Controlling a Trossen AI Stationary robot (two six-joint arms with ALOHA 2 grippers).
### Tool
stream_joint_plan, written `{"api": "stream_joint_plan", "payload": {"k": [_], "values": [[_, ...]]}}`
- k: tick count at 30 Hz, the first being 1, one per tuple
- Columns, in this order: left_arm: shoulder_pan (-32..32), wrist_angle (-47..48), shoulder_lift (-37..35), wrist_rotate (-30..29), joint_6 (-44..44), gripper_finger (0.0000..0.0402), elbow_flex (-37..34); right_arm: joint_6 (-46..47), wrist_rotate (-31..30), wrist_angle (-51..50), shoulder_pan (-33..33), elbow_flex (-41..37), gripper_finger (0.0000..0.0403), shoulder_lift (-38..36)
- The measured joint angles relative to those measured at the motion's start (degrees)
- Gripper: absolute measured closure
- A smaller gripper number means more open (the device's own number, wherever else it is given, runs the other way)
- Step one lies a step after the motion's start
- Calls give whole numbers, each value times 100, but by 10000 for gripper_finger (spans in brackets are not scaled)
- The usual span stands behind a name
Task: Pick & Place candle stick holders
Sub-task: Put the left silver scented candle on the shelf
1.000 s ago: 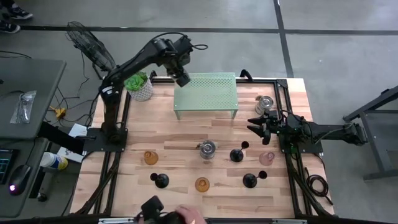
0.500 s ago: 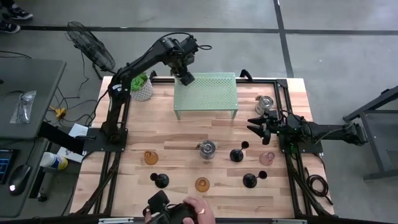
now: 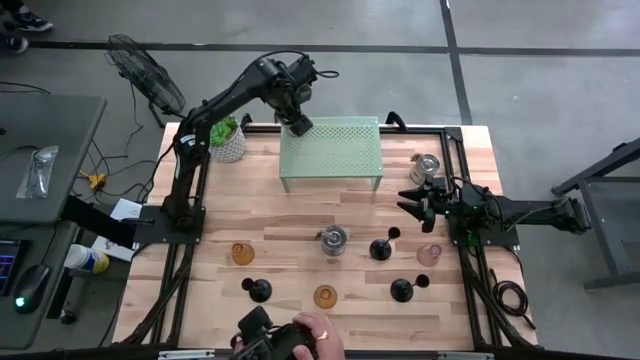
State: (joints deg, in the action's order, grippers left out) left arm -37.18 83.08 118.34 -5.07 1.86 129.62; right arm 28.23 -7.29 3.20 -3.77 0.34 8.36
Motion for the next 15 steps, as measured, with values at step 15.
{"api": "stream_joint_plan", "payload": {"k": [15], "values": [[6, 149, 156, 105, 34, 48, -4, -1, -1, 0, 0, -1, 197, 0]]}}
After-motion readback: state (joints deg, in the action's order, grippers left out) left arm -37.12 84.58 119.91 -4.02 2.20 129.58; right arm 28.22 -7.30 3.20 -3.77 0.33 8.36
